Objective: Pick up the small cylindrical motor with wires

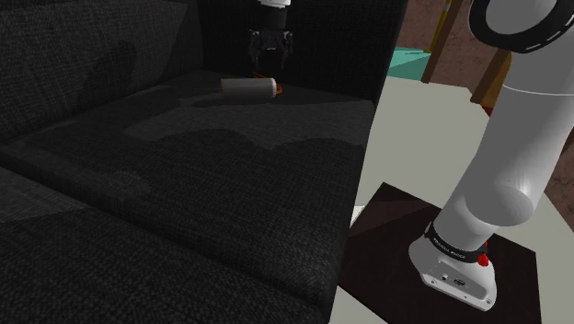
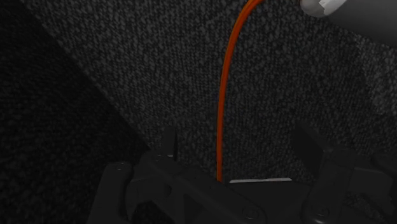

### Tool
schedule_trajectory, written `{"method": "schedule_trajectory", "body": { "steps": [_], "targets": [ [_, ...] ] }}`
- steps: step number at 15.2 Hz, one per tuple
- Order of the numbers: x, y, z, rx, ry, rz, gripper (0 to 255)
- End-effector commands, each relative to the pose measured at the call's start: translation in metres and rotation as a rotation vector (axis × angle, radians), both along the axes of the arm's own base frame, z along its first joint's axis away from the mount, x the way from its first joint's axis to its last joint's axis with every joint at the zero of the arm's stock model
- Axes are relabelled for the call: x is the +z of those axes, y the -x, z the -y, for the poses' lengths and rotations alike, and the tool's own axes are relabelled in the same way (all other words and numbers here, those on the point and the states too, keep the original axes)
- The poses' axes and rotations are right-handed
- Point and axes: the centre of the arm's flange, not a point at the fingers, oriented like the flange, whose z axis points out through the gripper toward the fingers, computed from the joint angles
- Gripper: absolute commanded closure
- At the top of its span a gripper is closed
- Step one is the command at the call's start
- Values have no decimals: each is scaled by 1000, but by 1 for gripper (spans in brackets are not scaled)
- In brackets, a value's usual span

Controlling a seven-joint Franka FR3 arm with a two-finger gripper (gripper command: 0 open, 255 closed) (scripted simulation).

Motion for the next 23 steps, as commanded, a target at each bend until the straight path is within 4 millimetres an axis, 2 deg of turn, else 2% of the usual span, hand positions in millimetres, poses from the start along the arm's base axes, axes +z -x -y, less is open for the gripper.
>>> {"method": "schedule_trajectory", "body": {
  "steps": [1,4,6,7,12,15,16,23],
  "targets": [
    [-18,-3,4,-8,1,-15,0],
    [-37,-3,4,-8,1,-15,0],
    [-37,-3,4,-8,1,-15,0],
    [-36,0,5,-8,0,-15,255],
    [-39,-5,3,-7,0,-15,255],
    [-37,-9,10,-7,0,-15,255],
    [-37,-3,4,-8,1,-15,255],
    [0,-3,4,-8,1,-15,255]
  ]
}}
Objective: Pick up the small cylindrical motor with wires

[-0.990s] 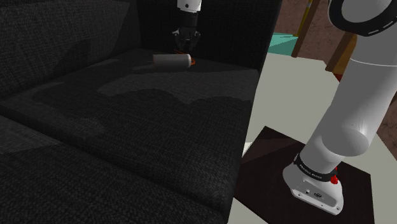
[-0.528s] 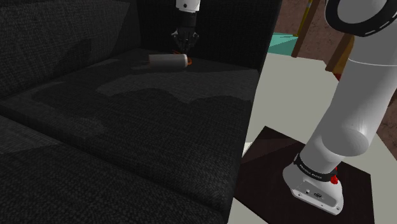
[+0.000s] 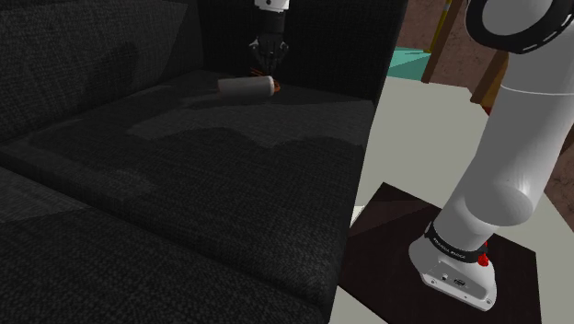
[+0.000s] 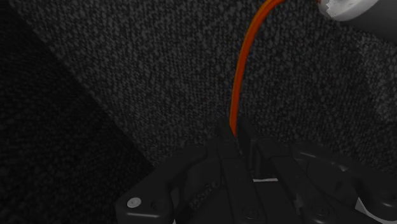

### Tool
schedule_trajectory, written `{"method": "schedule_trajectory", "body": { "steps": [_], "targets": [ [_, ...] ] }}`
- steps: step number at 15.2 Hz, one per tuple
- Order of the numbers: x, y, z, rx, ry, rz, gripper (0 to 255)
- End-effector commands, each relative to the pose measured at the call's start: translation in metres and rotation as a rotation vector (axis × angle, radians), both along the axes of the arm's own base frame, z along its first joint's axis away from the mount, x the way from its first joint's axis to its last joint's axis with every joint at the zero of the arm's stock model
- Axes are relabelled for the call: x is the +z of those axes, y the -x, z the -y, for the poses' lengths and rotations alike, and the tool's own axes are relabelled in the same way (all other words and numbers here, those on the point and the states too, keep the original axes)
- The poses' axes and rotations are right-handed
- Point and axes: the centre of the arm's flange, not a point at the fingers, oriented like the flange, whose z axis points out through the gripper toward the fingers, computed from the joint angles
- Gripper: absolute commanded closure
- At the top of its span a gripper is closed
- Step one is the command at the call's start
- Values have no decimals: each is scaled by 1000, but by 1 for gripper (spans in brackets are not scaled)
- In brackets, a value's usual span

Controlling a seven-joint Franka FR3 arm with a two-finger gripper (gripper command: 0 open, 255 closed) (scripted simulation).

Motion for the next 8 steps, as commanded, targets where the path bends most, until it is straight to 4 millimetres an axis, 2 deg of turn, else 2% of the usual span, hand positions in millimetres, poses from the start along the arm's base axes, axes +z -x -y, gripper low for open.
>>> {"method": "schedule_trajectory", "body": {
  "steps": [1,8],
  "targets": [
    [15,0,8,-12,3,10,255],
    [52,0,8,-12,3,10,255]
  ]
}}
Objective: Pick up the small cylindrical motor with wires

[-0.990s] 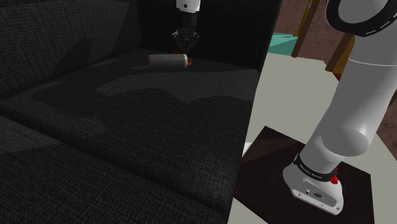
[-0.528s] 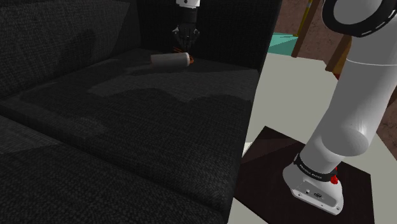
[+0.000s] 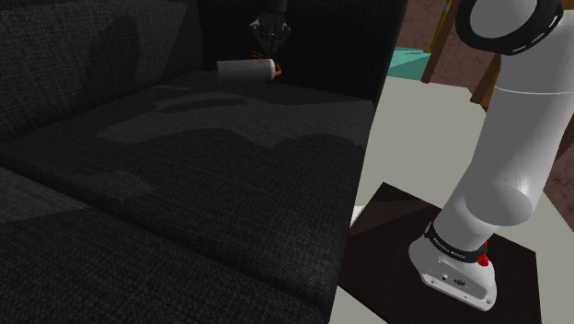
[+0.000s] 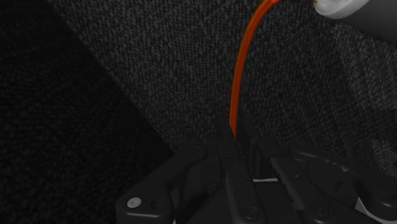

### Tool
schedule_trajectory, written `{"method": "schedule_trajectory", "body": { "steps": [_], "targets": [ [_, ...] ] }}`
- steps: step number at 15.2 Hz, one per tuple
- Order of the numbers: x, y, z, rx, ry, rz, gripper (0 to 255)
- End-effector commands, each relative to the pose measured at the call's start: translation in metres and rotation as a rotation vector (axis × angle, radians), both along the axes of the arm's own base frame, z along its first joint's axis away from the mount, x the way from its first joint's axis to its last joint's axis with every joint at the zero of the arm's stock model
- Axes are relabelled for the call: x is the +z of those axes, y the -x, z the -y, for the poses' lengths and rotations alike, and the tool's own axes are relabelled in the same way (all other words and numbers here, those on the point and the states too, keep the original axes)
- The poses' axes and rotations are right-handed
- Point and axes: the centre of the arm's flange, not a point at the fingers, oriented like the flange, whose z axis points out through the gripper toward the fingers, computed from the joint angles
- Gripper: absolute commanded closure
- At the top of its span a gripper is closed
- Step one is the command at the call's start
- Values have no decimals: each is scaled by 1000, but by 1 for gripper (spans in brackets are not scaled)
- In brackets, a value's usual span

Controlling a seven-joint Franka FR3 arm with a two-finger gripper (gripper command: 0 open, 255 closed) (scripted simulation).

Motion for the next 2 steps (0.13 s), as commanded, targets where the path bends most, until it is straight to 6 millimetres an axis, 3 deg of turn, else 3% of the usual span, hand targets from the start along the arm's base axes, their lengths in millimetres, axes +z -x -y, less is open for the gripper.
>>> {"method": "schedule_trajectory", "body": {
  "steps": [1,2],
  "targets": [
    [7,1,0,0,0,0,255],
    [7,1,0,0,0,0,255]
  ]
}}
